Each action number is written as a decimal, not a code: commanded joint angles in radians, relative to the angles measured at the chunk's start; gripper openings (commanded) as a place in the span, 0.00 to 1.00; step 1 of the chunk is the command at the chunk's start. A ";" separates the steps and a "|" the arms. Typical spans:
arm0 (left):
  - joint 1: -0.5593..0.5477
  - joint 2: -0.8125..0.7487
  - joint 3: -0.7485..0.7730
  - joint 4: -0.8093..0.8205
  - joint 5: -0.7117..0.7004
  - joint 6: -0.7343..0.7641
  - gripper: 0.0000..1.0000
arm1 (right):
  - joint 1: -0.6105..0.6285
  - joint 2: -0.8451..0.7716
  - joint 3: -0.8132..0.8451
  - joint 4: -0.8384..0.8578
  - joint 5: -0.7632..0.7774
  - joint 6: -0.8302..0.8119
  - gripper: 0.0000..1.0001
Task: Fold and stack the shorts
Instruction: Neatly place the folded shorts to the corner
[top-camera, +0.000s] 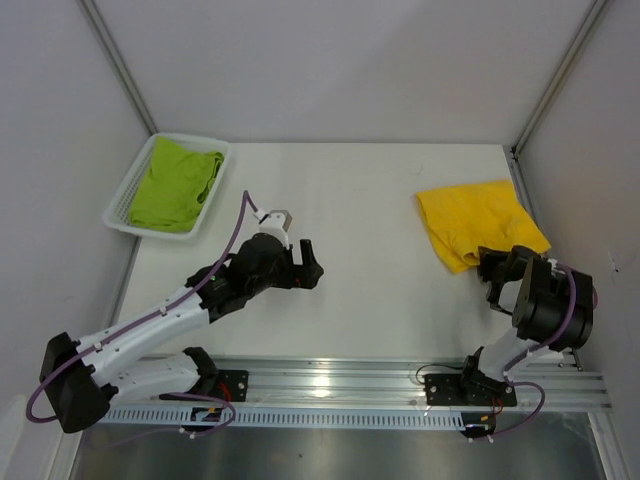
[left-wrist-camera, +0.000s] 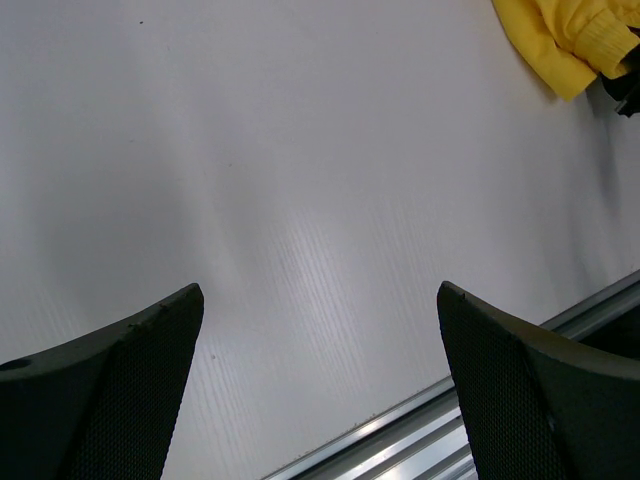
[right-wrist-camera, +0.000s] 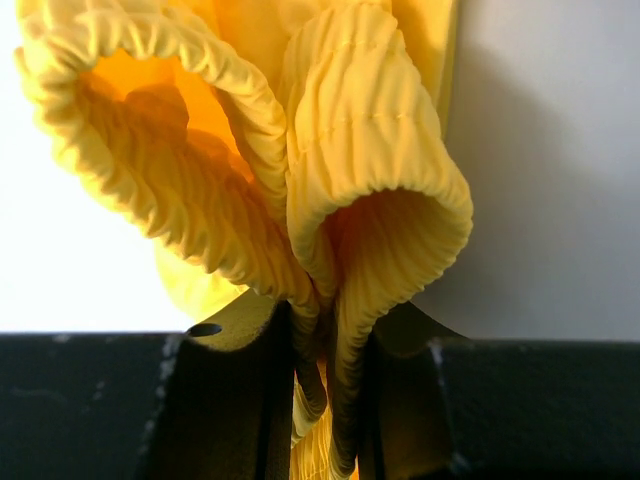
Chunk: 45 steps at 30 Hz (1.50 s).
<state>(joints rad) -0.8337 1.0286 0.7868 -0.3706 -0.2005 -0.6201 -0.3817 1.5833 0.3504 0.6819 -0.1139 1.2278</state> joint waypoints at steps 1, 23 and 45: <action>0.011 -0.042 0.005 0.022 0.018 0.022 0.99 | -0.025 0.143 0.113 0.182 0.022 0.053 0.00; 0.073 -0.022 -0.006 0.021 0.076 0.051 0.99 | 0.110 0.808 1.208 -0.262 0.157 0.105 0.63; 0.269 0.010 0.218 -0.209 0.015 0.098 0.99 | -0.065 0.023 0.712 -0.704 -0.032 -0.189 0.99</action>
<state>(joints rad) -0.6506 1.0134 0.9257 -0.5354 -0.1654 -0.5739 -0.4419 1.7027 1.1637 0.0002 -0.0700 1.0908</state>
